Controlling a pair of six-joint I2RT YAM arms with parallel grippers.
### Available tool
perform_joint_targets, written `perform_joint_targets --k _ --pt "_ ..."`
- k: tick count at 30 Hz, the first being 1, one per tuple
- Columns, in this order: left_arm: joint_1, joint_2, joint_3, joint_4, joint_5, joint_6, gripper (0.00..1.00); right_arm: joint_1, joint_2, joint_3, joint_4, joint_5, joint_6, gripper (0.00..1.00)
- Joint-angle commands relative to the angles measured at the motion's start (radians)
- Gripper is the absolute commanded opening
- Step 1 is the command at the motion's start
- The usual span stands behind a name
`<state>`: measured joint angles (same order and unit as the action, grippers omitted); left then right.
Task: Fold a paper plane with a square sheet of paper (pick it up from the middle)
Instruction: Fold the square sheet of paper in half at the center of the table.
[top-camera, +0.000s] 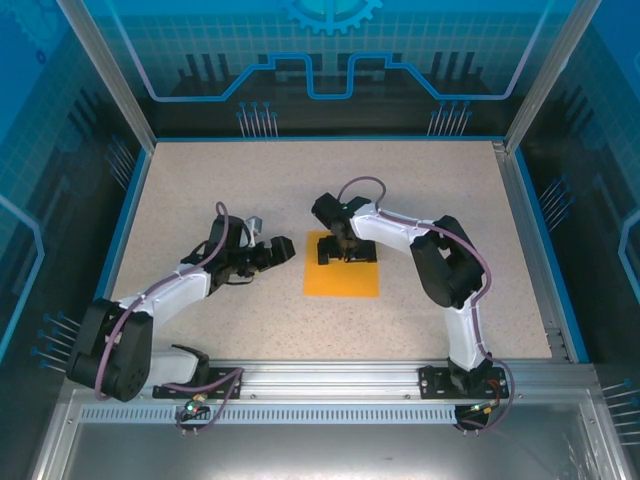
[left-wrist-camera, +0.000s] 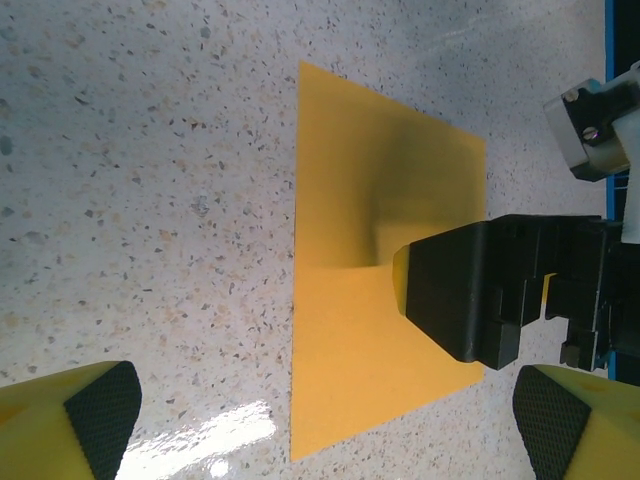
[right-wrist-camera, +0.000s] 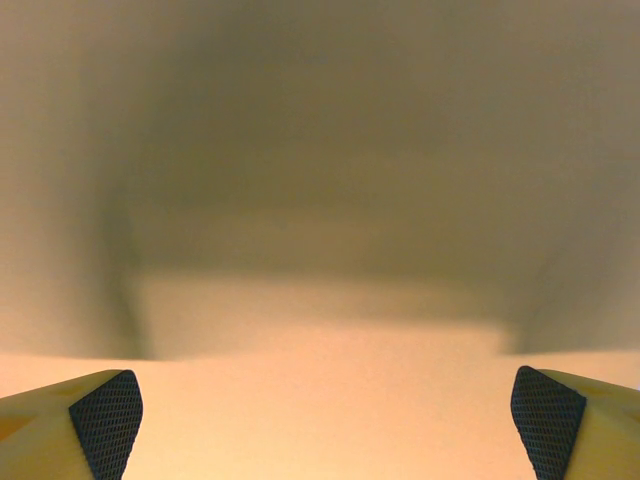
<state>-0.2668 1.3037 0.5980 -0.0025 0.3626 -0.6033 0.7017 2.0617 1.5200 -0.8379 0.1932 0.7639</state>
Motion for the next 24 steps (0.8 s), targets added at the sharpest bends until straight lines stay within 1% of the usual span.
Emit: perform_joint_targets --k 1,12,19,24 --pt "-0.006 0.021 0.031 -0.001 0.042 -0.014 0.99 0.008 0.026 0.038 -0.014 -0.033 0.040 0.99" --pt "-0.006 0.037 0.032 0.003 0.045 -0.018 0.99 0.013 0.108 0.059 -0.042 -0.031 0.075 0.99" --pt "-0.006 0.034 0.032 -0.008 0.044 -0.011 0.99 0.019 0.143 0.003 -0.029 -0.024 0.082 0.99" --pt "-0.006 0.037 0.036 -0.009 0.044 -0.010 0.99 0.021 0.146 -0.011 -0.024 -0.014 0.083 0.95"
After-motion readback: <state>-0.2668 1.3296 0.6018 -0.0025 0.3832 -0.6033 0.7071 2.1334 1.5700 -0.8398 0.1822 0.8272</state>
